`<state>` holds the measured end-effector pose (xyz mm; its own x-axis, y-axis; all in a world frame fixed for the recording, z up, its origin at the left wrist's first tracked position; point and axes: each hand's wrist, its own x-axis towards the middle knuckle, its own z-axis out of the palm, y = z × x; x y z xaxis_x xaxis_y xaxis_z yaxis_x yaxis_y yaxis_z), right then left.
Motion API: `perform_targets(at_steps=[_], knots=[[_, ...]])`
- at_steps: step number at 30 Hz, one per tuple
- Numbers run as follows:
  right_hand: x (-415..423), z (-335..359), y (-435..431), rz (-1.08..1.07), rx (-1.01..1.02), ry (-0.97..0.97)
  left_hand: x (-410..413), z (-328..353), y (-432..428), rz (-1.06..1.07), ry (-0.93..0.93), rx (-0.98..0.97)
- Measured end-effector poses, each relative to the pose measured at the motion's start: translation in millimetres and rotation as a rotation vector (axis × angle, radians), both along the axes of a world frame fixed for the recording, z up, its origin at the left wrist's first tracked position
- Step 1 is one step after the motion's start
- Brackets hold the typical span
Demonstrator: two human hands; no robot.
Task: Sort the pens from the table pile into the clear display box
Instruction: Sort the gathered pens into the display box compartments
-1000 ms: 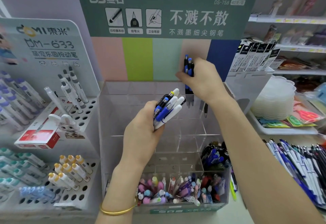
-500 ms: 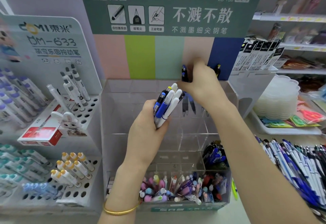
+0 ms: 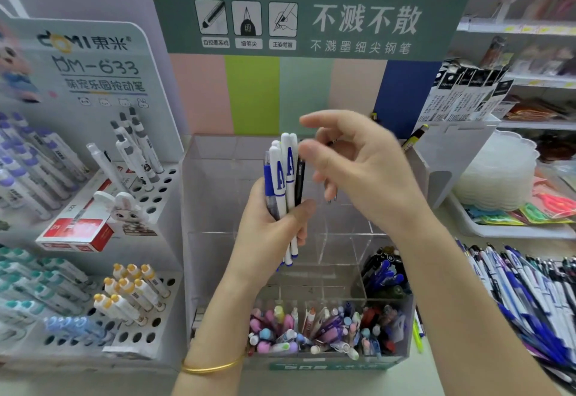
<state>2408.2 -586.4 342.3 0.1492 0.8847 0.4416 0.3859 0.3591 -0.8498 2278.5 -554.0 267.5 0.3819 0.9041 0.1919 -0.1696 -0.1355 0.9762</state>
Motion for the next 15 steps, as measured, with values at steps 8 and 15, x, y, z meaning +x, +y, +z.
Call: perform_targets(at_steps=[8, 15], knots=[[-18.1, -20.2, 5.9, -0.123, -0.102, -0.213, 2.5, 1.4, -3.8, 0.075, 0.174, 0.030], [-2.5, -30.5, -1.0, 0.081, -0.281, 0.173, -4.3, -1.0, -7.2, -0.120, 0.252, -0.111]])
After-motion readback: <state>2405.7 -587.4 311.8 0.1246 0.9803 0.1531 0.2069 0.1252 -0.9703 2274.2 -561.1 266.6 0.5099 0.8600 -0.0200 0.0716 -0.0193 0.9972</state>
